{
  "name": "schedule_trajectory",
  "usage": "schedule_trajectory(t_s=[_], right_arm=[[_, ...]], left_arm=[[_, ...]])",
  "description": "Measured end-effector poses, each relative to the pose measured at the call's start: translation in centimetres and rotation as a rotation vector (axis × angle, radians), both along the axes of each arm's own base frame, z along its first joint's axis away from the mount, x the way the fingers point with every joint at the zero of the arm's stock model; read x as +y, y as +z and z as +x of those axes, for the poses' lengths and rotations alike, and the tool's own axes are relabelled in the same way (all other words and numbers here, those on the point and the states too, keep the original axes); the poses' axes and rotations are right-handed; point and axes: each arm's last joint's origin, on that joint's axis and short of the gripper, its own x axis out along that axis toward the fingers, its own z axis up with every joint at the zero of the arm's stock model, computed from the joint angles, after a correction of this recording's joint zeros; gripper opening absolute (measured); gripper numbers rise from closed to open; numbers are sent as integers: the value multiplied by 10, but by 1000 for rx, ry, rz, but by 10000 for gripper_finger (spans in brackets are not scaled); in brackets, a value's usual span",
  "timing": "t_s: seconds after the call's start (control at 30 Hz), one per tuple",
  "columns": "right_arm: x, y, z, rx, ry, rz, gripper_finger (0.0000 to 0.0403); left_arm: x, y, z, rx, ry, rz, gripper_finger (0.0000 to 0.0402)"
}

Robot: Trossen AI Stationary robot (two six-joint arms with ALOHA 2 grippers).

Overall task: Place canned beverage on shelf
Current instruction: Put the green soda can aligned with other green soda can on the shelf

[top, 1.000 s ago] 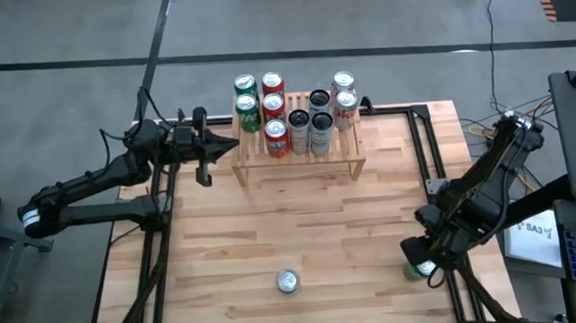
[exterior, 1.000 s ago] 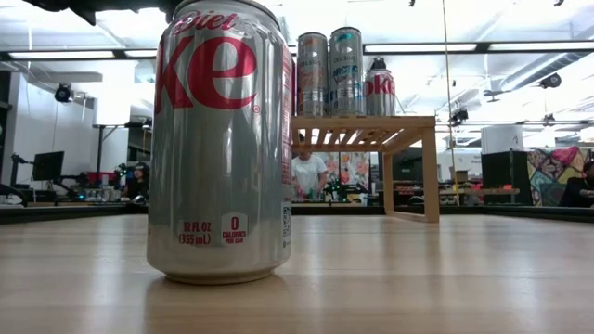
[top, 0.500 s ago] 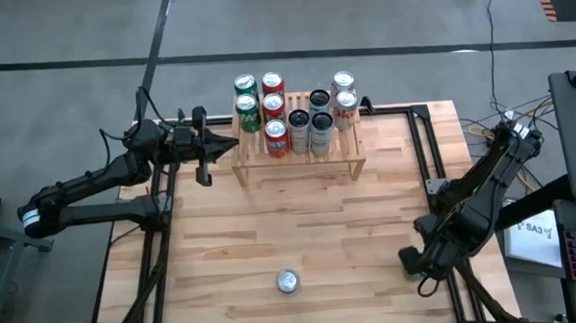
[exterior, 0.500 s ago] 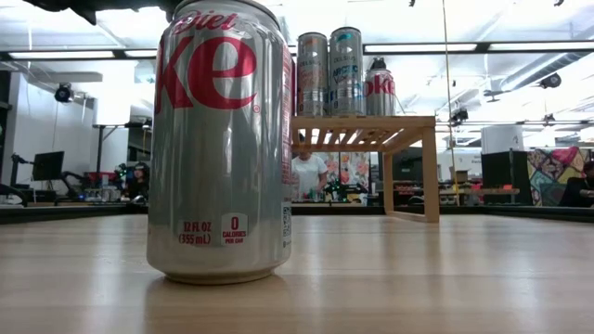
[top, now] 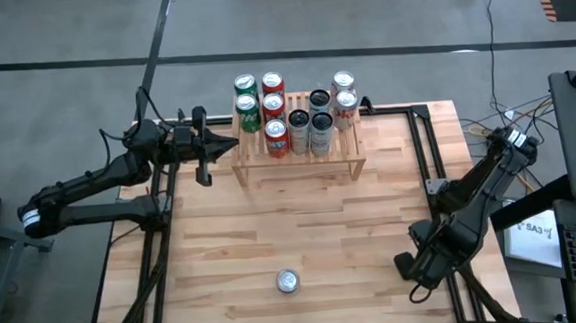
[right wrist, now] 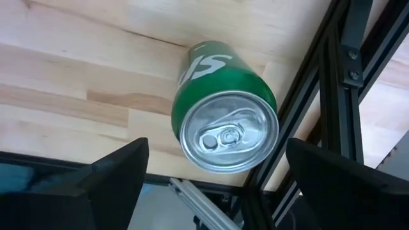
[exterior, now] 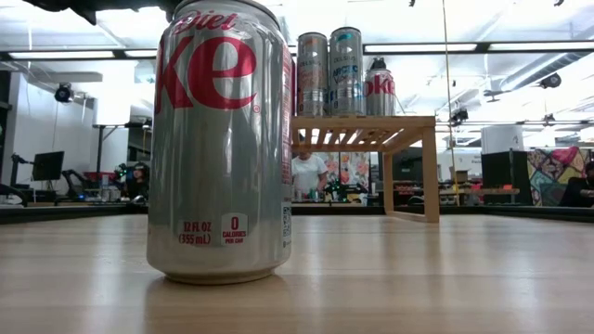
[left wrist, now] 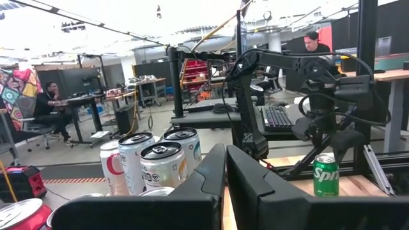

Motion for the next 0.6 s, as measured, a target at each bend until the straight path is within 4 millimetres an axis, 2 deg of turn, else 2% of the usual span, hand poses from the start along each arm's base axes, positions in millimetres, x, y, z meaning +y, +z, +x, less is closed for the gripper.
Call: schedule_trajectory(t_s=[0.6], right_arm=[[16, -36, 14, 108, 21, -121, 357]], left_arm=[[0, 1, 0, -7, 0, 3, 0]])
